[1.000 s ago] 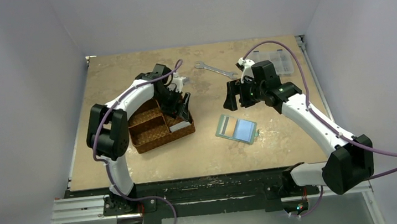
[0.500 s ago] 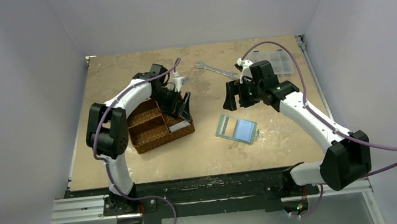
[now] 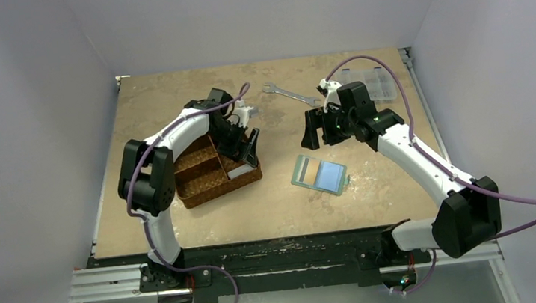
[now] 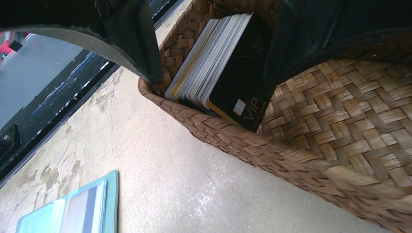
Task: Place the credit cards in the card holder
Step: Pick up the credit card from the storage box.
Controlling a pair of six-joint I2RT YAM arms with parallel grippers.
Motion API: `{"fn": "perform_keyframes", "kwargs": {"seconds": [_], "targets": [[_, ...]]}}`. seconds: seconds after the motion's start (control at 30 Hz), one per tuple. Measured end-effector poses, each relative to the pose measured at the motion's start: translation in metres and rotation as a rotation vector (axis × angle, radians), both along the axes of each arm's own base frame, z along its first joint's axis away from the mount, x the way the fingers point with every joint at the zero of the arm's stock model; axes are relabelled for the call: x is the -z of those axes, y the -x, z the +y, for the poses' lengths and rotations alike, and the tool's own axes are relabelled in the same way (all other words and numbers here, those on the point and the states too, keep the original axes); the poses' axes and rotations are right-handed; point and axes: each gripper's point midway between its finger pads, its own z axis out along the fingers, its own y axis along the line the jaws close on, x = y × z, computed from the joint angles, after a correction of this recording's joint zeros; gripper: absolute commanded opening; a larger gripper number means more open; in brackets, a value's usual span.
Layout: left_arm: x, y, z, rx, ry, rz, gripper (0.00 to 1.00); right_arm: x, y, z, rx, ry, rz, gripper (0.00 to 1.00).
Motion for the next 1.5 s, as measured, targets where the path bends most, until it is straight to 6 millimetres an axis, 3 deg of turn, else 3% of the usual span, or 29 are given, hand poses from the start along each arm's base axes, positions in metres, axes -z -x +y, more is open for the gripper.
{"fn": "perform_keyframes", "kwargs": {"seconds": [0.33, 0.6, 1.0, 1.1, 1.5], "targets": [[0.004, 0.010, -0.011, 0.046, -0.043, -0.011, 0.82, 0.000, 0.000, 0.000, -0.001, -0.001, 0.000, 0.83], [0.004, 0.018, -0.009, 0.050, -0.053, 0.017, 0.53, 0.000, 0.000, 0.000, -0.002, -0.002, 0.001, 0.83], [-0.001, 0.016, -0.011, 0.053, -0.049, 0.013, 0.39, -0.001, 0.003, 0.003, -0.017, -0.016, 0.006, 0.82], [-0.002, 0.015, -0.012, 0.053, -0.046, 0.012, 0.30, -0.001, 0.003, 0.003, -0.017, -0.016, 0.006, 0.82], [-0.001, 0.013, -0.010, 0.051, -0.064, 0.001, 0.24, -0.001, 0.002, 0.003, -0.017, -0.016, 0.006, 0.82]]}}
